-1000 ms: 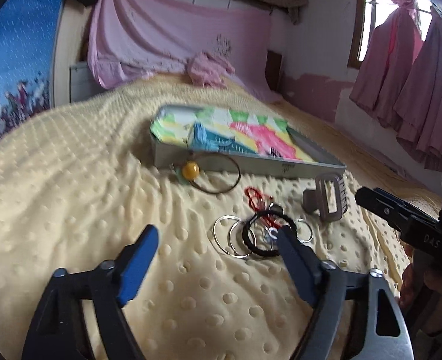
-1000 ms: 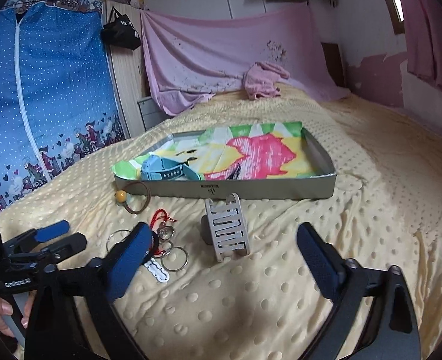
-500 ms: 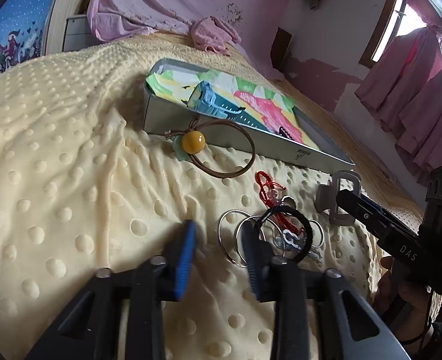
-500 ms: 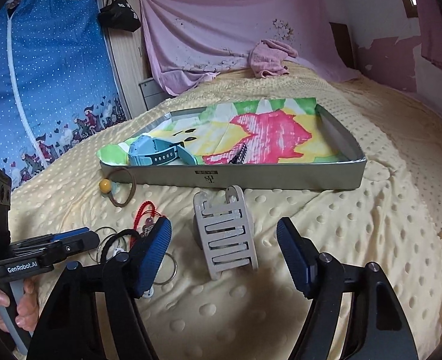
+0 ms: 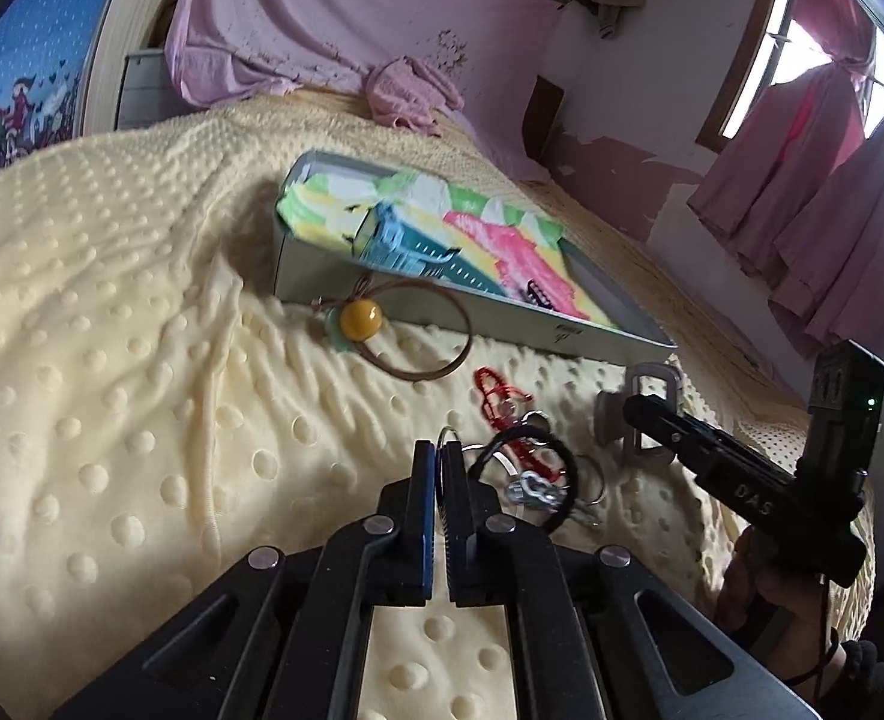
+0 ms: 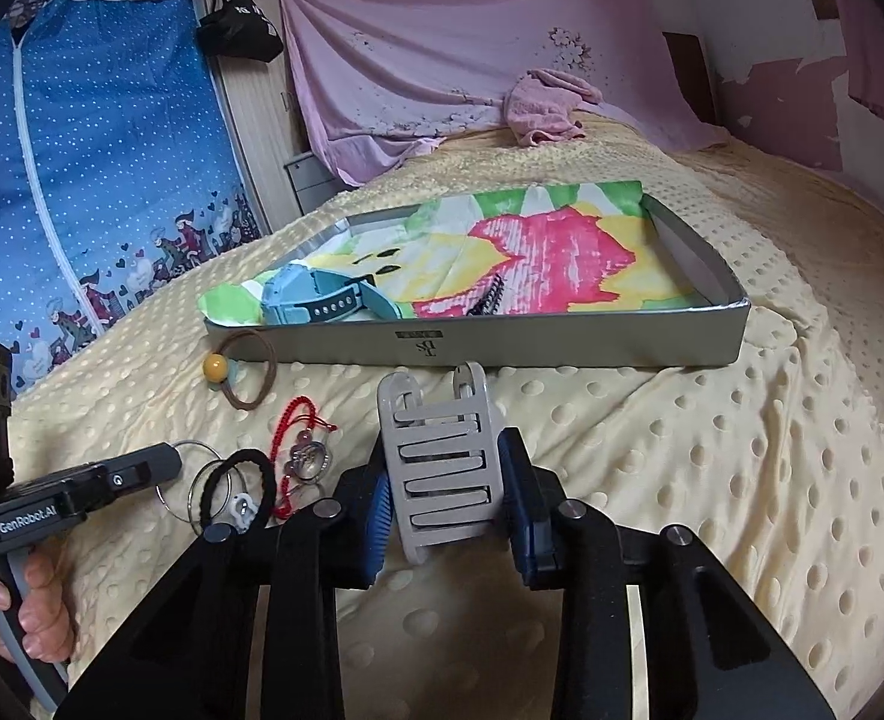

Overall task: Organize jewelry
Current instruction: 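Grasp the silver claw hair clip with the right tool while the left tool grasps a small silver ring, then carry the clip into the tray and open the right tool while the left tool releases the ring there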

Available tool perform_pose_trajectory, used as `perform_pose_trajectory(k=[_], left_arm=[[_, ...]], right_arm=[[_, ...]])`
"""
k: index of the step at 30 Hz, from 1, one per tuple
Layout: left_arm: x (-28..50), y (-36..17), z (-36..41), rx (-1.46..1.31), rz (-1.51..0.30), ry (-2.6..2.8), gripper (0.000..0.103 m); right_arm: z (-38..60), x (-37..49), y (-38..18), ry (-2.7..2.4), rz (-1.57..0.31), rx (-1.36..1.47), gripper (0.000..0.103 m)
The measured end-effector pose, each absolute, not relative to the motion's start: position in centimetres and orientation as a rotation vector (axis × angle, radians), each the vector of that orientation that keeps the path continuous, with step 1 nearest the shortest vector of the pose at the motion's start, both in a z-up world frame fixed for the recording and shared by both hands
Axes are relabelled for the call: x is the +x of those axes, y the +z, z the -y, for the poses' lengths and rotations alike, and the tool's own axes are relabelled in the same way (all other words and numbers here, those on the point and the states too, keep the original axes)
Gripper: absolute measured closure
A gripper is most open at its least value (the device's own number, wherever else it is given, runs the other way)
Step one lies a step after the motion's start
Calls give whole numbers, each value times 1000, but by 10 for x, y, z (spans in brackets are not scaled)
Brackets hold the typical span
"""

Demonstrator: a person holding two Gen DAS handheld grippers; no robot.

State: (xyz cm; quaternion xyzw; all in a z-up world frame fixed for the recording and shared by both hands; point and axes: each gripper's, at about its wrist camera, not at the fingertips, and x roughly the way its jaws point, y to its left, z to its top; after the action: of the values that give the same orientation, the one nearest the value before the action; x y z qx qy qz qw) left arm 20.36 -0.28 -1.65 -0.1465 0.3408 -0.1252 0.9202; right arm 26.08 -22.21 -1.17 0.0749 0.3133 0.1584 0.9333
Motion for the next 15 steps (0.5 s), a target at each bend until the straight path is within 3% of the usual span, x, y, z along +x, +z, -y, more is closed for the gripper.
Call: perform_pose_trajectory(k=[15], left_arm=[[217,40,12,-282,-557,-273,100]], right_arm=[[228,254,25,356,-507,169,76]])
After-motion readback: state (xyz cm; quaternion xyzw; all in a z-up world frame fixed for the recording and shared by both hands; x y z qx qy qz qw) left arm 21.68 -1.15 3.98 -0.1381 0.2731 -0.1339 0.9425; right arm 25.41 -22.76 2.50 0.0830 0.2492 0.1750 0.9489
